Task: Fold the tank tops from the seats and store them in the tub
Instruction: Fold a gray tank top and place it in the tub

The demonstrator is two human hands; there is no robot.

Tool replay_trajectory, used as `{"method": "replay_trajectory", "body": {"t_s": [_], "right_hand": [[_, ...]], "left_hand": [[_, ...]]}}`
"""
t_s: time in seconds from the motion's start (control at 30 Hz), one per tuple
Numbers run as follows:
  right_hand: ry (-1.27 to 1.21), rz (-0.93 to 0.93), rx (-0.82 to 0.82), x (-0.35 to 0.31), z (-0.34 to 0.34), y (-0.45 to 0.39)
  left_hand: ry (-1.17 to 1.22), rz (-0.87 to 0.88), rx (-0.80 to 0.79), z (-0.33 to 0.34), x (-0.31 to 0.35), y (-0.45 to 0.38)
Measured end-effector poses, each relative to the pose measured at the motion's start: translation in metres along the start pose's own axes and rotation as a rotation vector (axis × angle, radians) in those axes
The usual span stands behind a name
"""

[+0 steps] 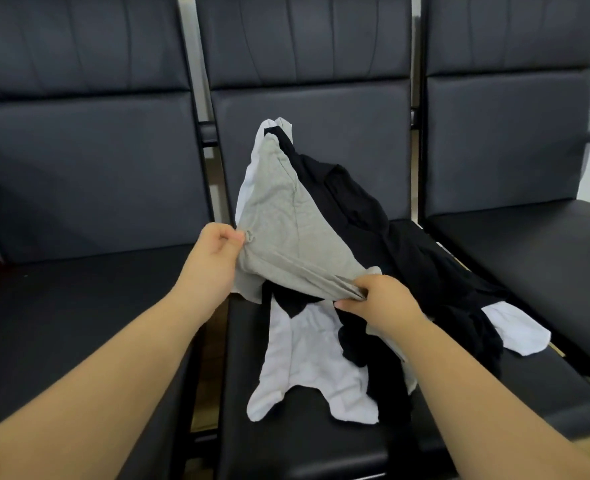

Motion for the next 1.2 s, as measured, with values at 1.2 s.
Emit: {"method": "replay_trajectory", "body": {"t_s": [1.2], "right_hand": [[-1.215, 0.095, -0.557, -0.167, 0.034, 0.057]], "left_hand": [[0.349, -0.312, -0.378, -0.061, -0.066, 0.090]]}}
Point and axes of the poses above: each hand's wrist, its own y-axis away from the middle knuckle, its own z-axis out of the palm, x = y × z, the point moved 3 cm from there along -y, towards the middle knuckle, and after that the axes turned 4 degrees about y, right-handed, at the moved point
